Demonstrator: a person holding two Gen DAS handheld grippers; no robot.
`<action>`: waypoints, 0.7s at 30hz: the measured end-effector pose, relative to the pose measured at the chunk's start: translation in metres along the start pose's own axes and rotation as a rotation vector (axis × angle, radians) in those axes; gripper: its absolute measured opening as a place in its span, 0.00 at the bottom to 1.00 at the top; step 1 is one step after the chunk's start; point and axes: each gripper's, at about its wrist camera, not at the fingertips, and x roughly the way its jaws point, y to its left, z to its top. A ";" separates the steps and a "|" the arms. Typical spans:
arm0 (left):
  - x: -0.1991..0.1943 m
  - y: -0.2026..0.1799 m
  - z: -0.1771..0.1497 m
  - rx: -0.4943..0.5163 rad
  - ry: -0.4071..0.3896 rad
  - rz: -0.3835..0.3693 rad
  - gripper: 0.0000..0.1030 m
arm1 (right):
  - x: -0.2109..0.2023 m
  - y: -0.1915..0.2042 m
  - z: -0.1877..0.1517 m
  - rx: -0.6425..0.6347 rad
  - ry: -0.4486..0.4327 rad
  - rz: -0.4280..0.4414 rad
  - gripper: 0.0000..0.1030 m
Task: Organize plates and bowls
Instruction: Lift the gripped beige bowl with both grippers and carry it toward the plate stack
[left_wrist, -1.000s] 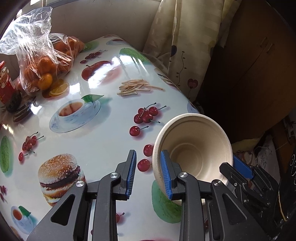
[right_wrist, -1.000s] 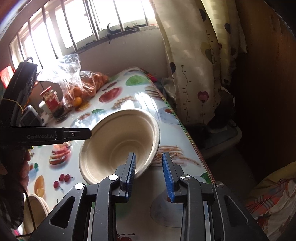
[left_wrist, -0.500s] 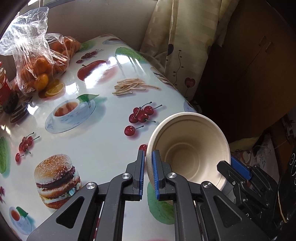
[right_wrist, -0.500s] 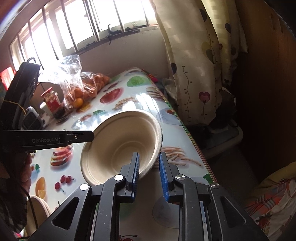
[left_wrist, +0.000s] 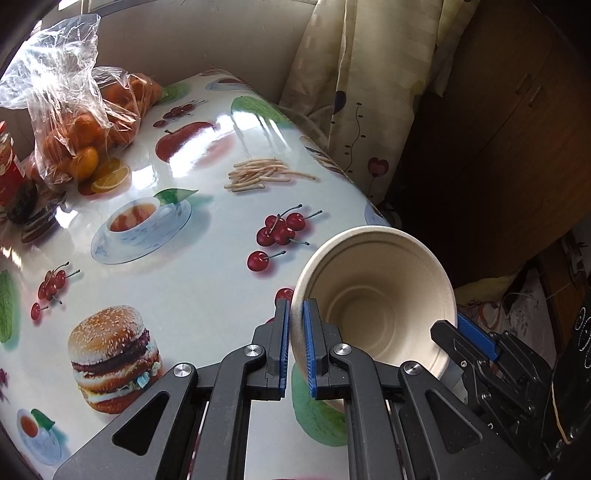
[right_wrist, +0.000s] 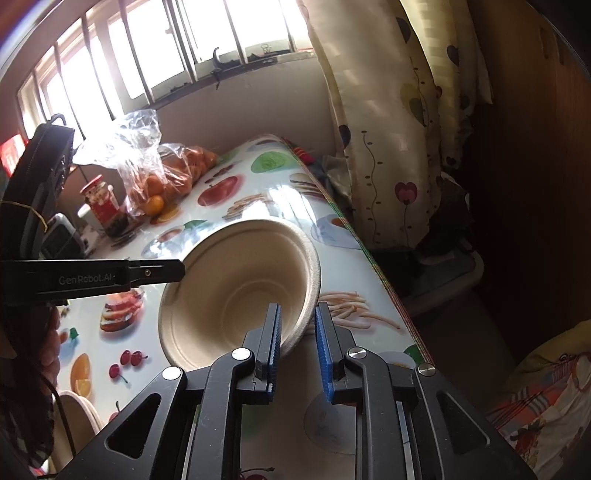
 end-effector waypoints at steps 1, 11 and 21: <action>-0.001 0.000 0.000 0.001 0.001 0.001 0.08 | 0.000 0.000 0.000 0.001 0.000 0.002 0.18; -0.015 0.000 -0.004 -0.007 -0.019 -0.006 0.08 | -0.012 0.002 -0.002 0.007 -0.014 0.019 0.18; -0.037 -0.002 -0.016 -0.007 -0.046 -0.012 0.08 | -0.035 0.012 -0.006 -0.002 -0.040 0.030 0.18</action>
